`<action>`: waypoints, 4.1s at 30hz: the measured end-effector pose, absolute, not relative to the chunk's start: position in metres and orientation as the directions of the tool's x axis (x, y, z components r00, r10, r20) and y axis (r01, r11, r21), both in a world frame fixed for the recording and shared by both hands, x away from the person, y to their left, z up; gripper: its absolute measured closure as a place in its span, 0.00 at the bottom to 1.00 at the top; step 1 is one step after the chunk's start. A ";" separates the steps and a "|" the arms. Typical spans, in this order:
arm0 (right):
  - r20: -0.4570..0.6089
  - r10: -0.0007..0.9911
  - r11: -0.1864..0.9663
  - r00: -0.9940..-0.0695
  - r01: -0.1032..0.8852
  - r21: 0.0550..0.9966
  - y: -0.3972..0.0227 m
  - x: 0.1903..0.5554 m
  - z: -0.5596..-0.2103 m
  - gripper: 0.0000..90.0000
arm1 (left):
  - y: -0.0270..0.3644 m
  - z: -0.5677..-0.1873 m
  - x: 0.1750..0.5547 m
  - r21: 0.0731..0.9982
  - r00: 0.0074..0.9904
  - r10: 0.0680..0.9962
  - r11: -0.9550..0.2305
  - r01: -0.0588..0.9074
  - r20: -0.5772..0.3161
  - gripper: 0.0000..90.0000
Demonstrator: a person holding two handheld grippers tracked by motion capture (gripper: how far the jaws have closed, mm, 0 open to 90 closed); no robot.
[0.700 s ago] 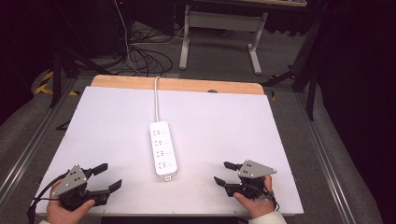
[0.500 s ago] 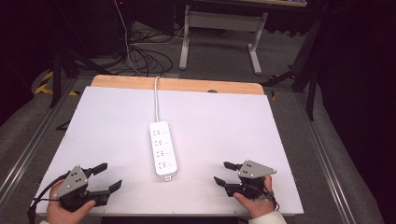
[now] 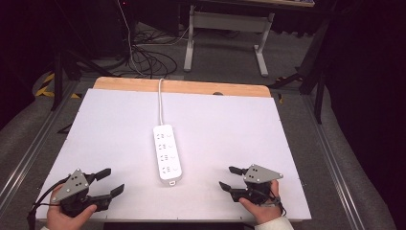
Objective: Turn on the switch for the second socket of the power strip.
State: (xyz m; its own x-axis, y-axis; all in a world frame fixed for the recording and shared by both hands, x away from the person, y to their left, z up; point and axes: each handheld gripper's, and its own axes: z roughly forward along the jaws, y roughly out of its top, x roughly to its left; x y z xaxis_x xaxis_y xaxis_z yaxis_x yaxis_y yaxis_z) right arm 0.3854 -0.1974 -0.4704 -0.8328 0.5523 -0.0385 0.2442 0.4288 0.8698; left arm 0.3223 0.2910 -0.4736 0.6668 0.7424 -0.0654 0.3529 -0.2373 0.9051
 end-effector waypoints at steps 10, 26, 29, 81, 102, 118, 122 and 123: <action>-0.036 0.551 0.431 -0.834 0.248 0.868 -0.196 0.385 -0.471 0.42 | 0.286 -0.461 0.329 0.898 0.674 0.736 -0.258 0.356 -0.056 0.42; -0.032 0.548 0.431 -0.836 0.249 0.867 -0.196 0.386 -0.472 0.42 | 0.265 -0.434 0.352 0.896 0.722 0.685 -0.258 0.361 -0.094 0.39; -0.032 0.548 0.431 -0.836 0.250 0.867 -0.196 0.386 -0.472 0.42 | 0.260 -0.430 0.357 0.895 0.728 0.680 -0.265 0.360 -0.091 0.39; -0.025 0.541 0.431 -0.841 0.251 0.867 -0.197 0.387 -0.473 0.42 | 0.194 -0.409 0.437 0.885 0.765 0.639 -0.308 0.349 -0.080 0.48; -0.027 0.534 0.434 -0.845 0.247 0.866 -0.197 0.387 -0.473 0.42 | 0.176 -0.426 0.459 0.899 0.782 0.622 -0.315 0.305 -0.047 0.66; -0.023 0.527 0.435 -0.849 0.247 0.866 -0.196 0.387 -0.473 0.42 | 0.167 -0.449 0.475 0.852 0.744 0.666 -0.358 0.381 -0.053 1.00; -0.022 0.525 0.435 -0.851 0.246 0.866 -0.196 0.387 -0.473 0.42 | 0.164 -0.454 0.479 0.843 0.743 0.668 -0.383 0.377 -0.029 0.99; -0.021 0.524 0.435 -0.851 0.247 0.866 -0.196 0.387 -0.473 0.42 | 0.164 -0.455 0.480 0.841 0.743 0.669 -0.387 0.379 -0.027 0.99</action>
State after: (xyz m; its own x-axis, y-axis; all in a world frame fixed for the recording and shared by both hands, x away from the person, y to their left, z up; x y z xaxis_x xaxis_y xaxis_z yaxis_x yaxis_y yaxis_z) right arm 0.3869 -0.1963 -0.4732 -0.8512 0.5245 -0.0210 0.2467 0.4349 0.8660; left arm 0.4797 0.1642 -0.4553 0.7430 0.6687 -0.0267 0.3787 -0.3872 0.8406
